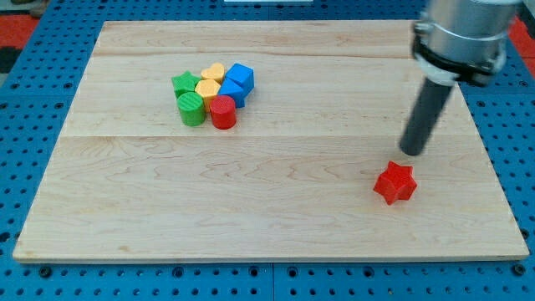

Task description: Push red star into the group of blocks

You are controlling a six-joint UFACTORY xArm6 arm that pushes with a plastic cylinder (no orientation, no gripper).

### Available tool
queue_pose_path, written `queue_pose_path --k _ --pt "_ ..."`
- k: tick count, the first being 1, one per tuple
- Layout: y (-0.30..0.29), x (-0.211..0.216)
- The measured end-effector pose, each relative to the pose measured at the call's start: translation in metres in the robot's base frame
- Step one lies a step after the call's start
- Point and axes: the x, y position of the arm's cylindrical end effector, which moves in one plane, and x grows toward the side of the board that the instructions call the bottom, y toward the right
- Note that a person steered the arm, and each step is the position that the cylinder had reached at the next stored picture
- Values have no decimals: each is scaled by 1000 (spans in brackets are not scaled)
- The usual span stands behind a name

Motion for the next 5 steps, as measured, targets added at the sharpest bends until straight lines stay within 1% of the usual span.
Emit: queue_pose_path --k 1,2,3,5 --pt "37 14" --pt "36 40" --pt "33 49" --pt "6 57"
